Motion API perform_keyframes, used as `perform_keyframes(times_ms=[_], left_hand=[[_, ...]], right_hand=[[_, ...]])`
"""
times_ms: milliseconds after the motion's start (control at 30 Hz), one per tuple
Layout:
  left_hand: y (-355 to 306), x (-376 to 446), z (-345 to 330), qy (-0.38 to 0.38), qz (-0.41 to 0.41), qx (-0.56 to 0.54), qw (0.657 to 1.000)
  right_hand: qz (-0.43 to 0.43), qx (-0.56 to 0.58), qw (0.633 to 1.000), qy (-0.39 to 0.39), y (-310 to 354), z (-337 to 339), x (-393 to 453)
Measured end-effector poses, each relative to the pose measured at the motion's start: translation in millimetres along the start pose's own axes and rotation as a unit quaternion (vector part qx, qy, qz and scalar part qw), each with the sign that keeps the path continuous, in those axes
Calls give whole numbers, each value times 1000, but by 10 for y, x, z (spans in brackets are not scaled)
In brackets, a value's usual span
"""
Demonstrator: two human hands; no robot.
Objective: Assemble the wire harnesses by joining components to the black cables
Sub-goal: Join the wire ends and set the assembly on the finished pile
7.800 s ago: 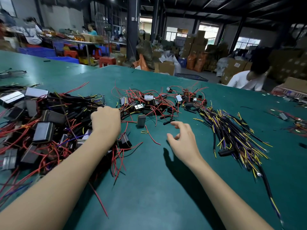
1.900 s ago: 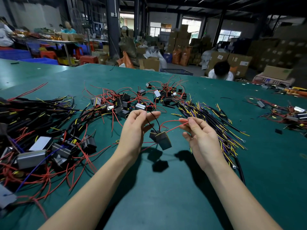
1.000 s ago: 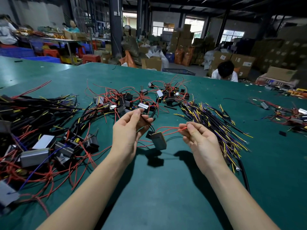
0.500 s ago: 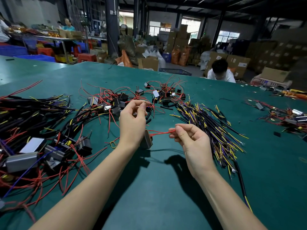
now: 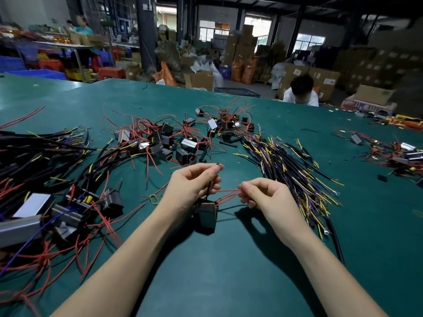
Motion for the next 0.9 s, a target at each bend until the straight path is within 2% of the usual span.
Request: perform_keyframes(times_ms=[333, 500, 567, 633, 733, 800, 900], left_hand=[[-16, -32, -35, -5, -32, 55, 998], [-25, -48, -72, 13, -40, 72, 997], [-34, -57, -84, 19, -48, 93, 994], [-40, -69, -100, 18, -54, 110, 992], [-51, -69, -128, 24, -68, 129, 989], [-66, -73, -157, 43, -81, 133, 987], [-82, -77, -174, 72, -92, 139, 983]], right_hand=[[24, -18, 998, -48, 80, 39, -38], [-35, 53, 998, -26, 25, 71, -39], [-44, 38, 998, -20, 43, 64, -49], [-2, -74, 996, -56, 136, 88, -85], [158, -264, 940, -148, 394, 63, -213], [225, -282, 922, -142, 474, -54, -282], [225, -231, 938, -129, 446, -128, -271]])
Point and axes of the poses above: each hand's wrist, its own x-axis towards the middle knuckle, its own z-axis out of the back of the hand, y = z × x, the point moved 5 cm from there along x, towards the middle knuckle, and after that the axes turned 14 degrees about -z, right-handed, at the moved point
